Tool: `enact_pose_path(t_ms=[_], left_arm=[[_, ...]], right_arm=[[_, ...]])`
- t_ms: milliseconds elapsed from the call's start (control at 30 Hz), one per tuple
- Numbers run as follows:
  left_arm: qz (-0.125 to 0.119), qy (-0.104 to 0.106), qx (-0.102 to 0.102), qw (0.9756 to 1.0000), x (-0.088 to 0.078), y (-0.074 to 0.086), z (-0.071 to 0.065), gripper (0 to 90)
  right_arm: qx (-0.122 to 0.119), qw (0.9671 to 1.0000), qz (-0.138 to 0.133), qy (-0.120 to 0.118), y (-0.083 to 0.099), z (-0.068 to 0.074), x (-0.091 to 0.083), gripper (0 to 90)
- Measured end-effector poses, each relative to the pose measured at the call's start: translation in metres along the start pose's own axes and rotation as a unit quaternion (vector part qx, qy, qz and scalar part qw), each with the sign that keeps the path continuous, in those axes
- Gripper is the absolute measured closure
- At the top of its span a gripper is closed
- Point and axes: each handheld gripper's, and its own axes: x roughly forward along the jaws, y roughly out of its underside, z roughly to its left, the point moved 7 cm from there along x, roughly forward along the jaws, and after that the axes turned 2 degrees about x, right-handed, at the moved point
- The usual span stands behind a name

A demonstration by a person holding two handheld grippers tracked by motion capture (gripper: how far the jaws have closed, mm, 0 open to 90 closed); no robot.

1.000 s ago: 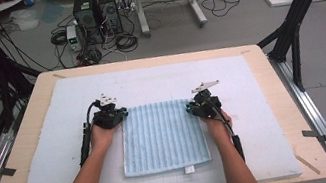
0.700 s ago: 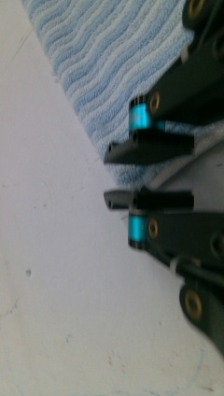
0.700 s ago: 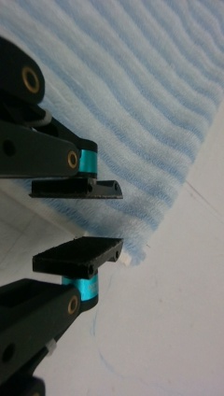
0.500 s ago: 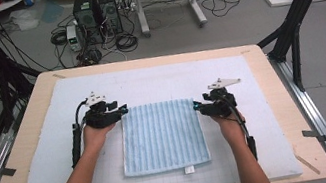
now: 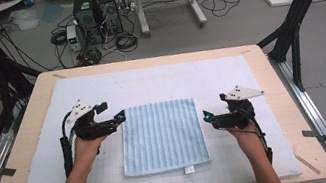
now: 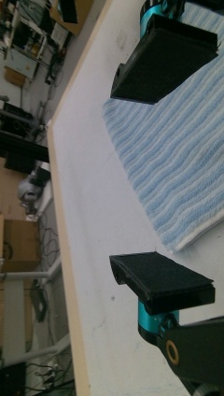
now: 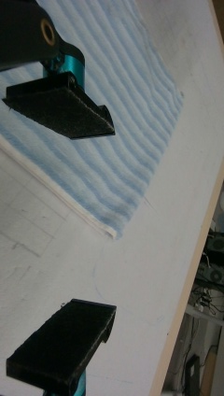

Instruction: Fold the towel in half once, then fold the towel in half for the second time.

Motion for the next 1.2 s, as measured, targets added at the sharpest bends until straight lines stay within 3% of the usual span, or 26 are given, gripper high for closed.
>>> enact_pose_path(t_ms=[267, 500, 733, 767, 900, 1200], left_arm=[[0.0, 0.003, 0.009, 1.0, -0.009, 0.005, -0.001, 18.7], [-0.002, 0.0, 0.008, 1.0, -0.004, -0.002, 0.0, 18.5], [-0.006, -0.008, 0.034, 0.9994, 0.004, -0.006, 0.001, 18.5], [0.003, -0.009, 0.036, 0.9993, 0.006, -0.005, 0.003, 18.5], [0.037, -0.013, 0.014, 0.9991, 0.019, -0.003, 0.011, 17.6], [0.075, -0.015, 0.0, 0.9971, 0.045, -0.002, 0.03, 19.1]], right_arm=[[0.011, 0.9999, 0.0, 0.001, 0.009, -0.003, -0.007, 11.4], [0.003, 1.0, 0.003, 0.004, 0.0, -0.004, -0.005, 11.4], [0.001, 1.0, 0.008, 0.002, -0.007, -0.005, 0.003, 11.4], [0.002, 1.0, 0.009, 0.001, -0.008, -0.004, 0.004, 11.5], [0.016, 0.9997, 0.018, -0.003, -0.01, -0.01, 0.015, 11.5], [0.041, 0.9984, 0.037, -0.011, -0.01, -0.023, 0.033, 11.5]])
